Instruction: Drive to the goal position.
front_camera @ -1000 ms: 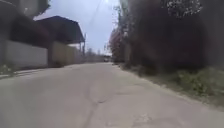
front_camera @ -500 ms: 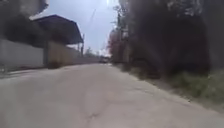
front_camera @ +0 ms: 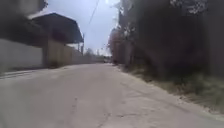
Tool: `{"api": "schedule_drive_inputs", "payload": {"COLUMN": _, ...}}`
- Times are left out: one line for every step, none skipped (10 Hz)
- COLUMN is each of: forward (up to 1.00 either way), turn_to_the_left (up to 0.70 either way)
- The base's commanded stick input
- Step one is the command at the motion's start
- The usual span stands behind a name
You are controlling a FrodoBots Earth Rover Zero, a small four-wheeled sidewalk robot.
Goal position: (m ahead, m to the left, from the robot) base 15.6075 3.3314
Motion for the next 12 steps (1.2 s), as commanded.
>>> {"api": "schedule_drive_inputs", "payload": {"forward": 0.7, "turn_to_the_left": 0.0}}
{"api": "schedule_drive_inputs", "payload": {"forward": 0.7, "turn_to_the_left": -0.19}}
{"api": "schedule_drive_inputs", "payload": {"forward": 0.7, "turn_to_the_left": -0.33}}
{"api": "schedule_drive_inputs", "payload": {"forward": 0.7, "turn_to_the_left": -0.1}}
{"api": "schedule_drive_inputs", "payload": {"forward": 0.7, "turn_to_the_left": 0.0}}
{"api": "schedule_drive_inputs", "payload": {"forward": 0.7, "turn_to_the_left": 0.0}}
{"api": "schedule_drive_inputs", "payload": {"forward": 0.7, "turn_to_the_left": 0.0}}
{"api": "schedule_drive_inputs", "payload": {"forward": 0.7, "turn_to_the_left": 0.0}}
{"api": "schedule_drive_inputs", "payload": {"forward": 0.7, "turn_to_the_left": 0.0}}
{"api": "schedule_drive_inputs", "payload": {"forward": 0.7, "turn_to_the_left": 0.0}}
{"api": "schedule_drive_inputs", "payload": {"forward": 0.7, "turn_to_the_left": 0.0}}
{"api": "schedule_drive_inputs", "payload": {"forward": 0.7, "turn_to_the_left": 0.0}}
